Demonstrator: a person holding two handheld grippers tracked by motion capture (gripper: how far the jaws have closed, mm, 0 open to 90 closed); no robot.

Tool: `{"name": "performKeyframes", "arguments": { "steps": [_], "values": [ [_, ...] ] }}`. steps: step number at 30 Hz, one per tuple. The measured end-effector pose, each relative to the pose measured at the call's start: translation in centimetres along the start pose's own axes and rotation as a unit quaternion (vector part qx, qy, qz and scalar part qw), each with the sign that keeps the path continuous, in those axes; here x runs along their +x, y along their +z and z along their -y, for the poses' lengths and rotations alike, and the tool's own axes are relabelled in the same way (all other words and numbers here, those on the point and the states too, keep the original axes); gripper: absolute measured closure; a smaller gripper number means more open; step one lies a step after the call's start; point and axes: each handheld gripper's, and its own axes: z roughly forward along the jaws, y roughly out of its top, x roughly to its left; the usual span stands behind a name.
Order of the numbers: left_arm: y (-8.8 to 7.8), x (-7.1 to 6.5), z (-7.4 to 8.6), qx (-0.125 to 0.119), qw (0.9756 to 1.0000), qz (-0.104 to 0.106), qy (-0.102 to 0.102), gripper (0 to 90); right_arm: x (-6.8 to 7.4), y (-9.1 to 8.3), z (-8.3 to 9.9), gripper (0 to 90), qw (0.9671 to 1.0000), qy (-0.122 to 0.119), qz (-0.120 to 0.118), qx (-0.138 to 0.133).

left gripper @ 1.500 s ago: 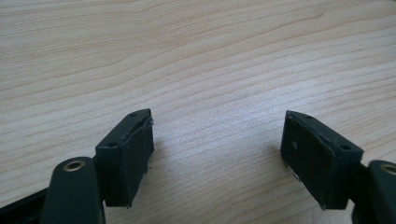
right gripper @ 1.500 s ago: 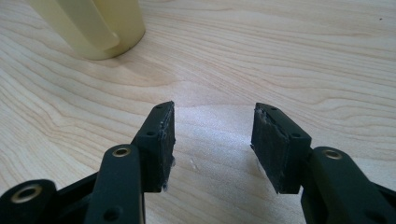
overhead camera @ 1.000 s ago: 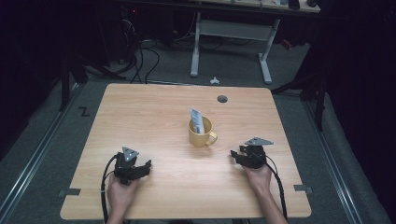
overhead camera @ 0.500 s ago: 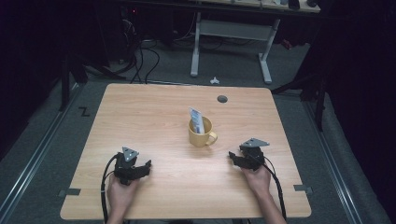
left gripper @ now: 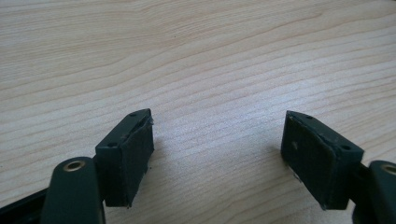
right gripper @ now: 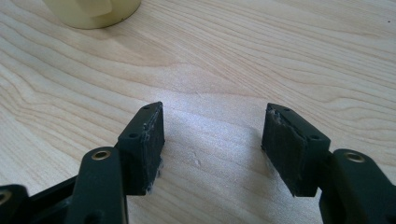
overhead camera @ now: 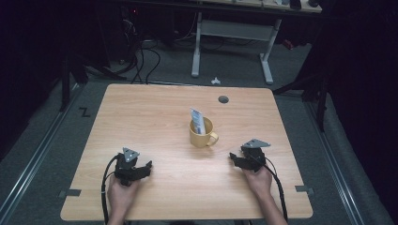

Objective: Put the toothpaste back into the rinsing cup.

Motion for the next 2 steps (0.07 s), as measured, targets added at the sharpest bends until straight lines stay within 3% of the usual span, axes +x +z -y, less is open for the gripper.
{"name": "performKeyframes", "arguments": {
  "steps": [2],
  "values": [
    [0.0, 0.01, 0.0, 0.0, 1.0, 0.0, -0.001, 25.8, 0.0, 0.0, 0.0, 39.3, 1.0, 0.0, 0.0, 0.0]
  ]
}}
